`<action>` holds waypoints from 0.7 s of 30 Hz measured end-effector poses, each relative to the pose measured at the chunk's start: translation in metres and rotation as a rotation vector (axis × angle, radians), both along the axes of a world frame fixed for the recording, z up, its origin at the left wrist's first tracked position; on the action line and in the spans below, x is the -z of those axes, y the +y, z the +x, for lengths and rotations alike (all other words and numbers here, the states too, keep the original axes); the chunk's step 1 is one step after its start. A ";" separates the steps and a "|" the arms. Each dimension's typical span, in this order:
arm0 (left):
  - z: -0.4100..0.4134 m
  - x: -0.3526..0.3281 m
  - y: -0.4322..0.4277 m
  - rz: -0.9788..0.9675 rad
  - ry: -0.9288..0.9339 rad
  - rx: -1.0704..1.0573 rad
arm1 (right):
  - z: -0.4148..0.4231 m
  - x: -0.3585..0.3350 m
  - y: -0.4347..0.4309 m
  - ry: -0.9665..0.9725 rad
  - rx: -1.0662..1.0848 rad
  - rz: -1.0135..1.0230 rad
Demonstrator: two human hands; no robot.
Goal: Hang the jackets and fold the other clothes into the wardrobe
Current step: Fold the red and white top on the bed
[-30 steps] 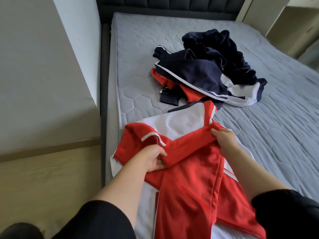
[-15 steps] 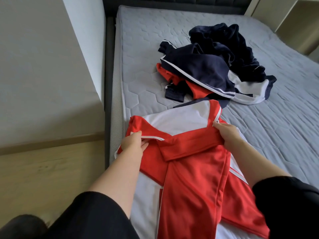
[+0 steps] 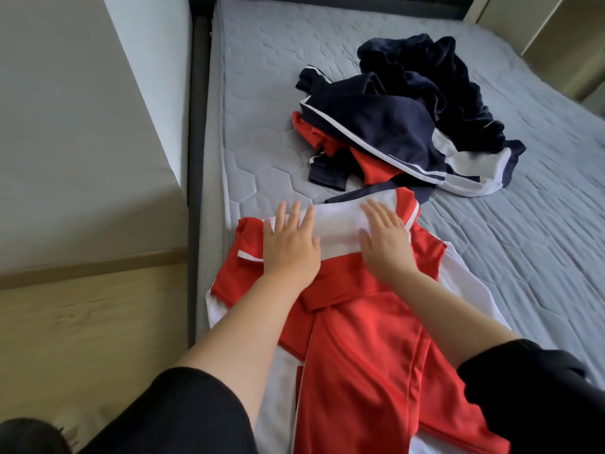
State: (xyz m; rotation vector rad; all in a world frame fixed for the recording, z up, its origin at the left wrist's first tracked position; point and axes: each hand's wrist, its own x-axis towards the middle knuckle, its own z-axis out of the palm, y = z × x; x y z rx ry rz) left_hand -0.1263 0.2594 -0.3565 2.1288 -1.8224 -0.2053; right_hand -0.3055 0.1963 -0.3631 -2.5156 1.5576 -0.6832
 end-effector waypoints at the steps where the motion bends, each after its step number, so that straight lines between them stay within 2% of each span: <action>1: 0.002 0.015 0.004 0.120 -0.012 -0.012 | 0.006 0.007 -0.001 0.100 -0.077 0.053; 3: 0.014 0.042 0.014 0.267 -0.046 -0.037 | 0.004 0.026 -0.007 0.291 -0.110 0.148; 5: 0.031 0.055 0.018 0.280 -0.110 -0.079 | -0.019 0.039 -0.015 0.359 0.042 0.257; 7: 0.044 0.056 0.016 0.260 -0.118 -0.165 | -0.043 0.046 -0.022 0.306 0.223 0.353; 10: 0.054 0.054 0.016 0.314 -0.123 -0.232 | -0.048 0.047 -0.025 0.292 0.309 0.427; 13: 0.055 0.045 0.012 0.266 -0.124 -0.257 | -0.027 0.036 -0.023 0.229 0.392 0.283; 15: 0.052 0.036 0.004 0.164 -0.141 -0.212 | -0.011 0.026 -0.021 0.212 0.338 0.088; 17: 0.051 0.030 -0.006 0.111 -0.171 -0.119 | 0.008 0.017 -0.024 0.220 0.162 0.019; 21: 0.053 0.020 -0.020 0.252 -0.071 -0.058 | 0.038 0.002 -0.042 0.368 -0.129 0.251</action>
